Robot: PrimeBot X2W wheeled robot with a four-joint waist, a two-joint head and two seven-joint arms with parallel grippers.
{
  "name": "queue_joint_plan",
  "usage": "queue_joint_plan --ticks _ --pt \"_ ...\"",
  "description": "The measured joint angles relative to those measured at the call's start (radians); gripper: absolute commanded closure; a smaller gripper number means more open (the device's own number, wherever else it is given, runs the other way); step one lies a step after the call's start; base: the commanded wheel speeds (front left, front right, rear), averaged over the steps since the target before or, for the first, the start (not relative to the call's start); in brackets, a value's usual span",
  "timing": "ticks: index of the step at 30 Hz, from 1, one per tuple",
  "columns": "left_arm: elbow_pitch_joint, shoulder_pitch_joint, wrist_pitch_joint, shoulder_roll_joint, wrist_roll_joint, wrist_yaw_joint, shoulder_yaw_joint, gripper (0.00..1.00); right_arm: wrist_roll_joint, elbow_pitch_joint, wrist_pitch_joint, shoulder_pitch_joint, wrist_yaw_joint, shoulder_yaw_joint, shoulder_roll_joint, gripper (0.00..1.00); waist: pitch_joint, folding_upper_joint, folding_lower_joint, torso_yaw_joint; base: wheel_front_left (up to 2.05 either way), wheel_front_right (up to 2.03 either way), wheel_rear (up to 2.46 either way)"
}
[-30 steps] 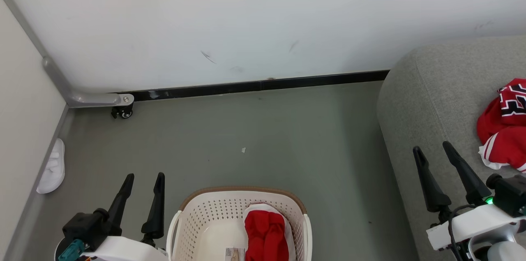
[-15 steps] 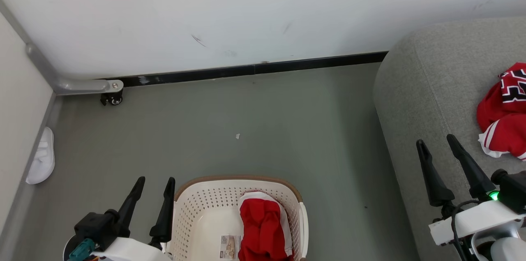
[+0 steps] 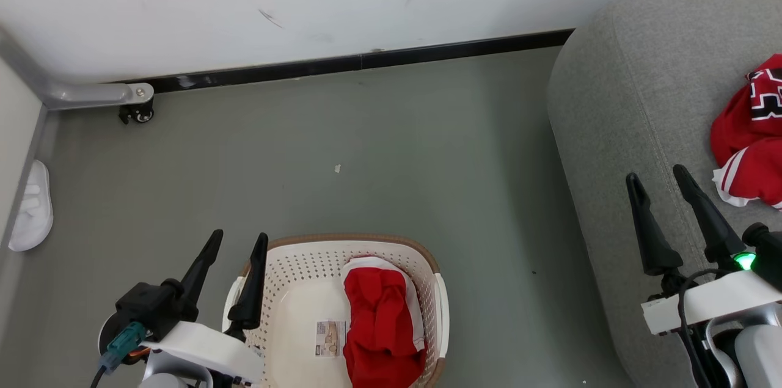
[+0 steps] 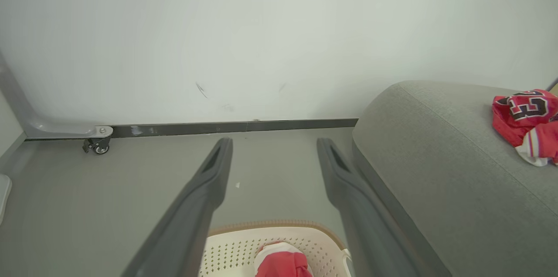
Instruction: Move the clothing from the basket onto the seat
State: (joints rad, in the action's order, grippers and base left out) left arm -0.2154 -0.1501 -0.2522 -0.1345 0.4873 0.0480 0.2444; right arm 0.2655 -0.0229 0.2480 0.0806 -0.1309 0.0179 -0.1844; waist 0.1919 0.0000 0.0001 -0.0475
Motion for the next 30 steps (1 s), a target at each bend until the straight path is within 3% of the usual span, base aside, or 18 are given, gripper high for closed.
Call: queue_joint_plan --ticks 30 --pt "-0.15 -0.158 0.036 -0.001 -0.041 0.044 0.084 0.0 -0.01 -0.042 0.005 0.135 0.0 -0.008 0.021 0.0 0.211 0.0 0.0 -0.072 0.0 0.0 0.0"
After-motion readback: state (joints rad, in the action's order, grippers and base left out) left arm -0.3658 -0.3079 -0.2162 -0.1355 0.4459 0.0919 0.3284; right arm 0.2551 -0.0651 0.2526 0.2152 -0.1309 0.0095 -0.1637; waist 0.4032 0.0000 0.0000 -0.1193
